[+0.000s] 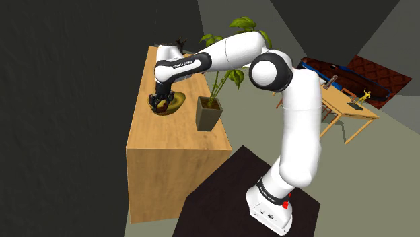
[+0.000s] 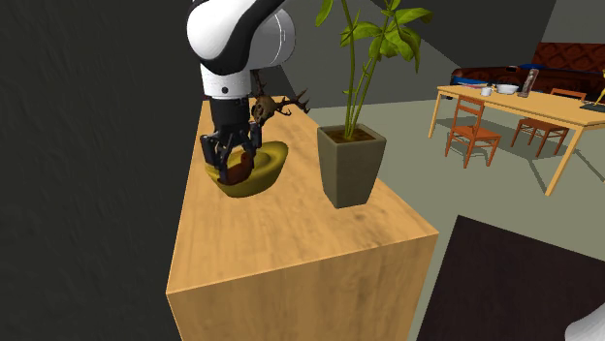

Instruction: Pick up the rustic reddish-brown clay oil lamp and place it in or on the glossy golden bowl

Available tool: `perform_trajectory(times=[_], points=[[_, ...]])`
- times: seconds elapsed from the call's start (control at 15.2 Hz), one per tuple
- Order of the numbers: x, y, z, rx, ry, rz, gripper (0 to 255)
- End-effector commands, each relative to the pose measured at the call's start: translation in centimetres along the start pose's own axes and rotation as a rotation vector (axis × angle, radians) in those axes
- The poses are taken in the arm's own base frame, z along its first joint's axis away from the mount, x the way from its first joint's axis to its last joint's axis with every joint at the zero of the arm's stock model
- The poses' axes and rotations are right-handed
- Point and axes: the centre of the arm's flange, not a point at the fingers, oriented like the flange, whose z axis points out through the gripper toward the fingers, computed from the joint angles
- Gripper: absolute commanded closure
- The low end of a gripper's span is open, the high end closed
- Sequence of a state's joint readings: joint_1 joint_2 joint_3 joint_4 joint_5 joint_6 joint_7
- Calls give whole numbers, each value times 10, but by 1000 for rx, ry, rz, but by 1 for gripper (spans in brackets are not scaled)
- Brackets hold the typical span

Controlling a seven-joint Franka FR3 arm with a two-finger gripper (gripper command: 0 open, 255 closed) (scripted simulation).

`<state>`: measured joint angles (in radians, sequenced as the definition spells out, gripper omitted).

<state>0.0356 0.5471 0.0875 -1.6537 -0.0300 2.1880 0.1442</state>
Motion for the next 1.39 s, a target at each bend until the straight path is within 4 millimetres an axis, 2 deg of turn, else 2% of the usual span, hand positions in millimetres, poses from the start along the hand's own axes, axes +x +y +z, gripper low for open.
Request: perform_trajectory(times=[0.0, 0.53, 1.32], points=[[0, 1, -11, 0, 0, 0, 255], [-1, 0, -49, 0, 0, 0, 255], [98, 124, -53, 0, 0, 0, 255]])
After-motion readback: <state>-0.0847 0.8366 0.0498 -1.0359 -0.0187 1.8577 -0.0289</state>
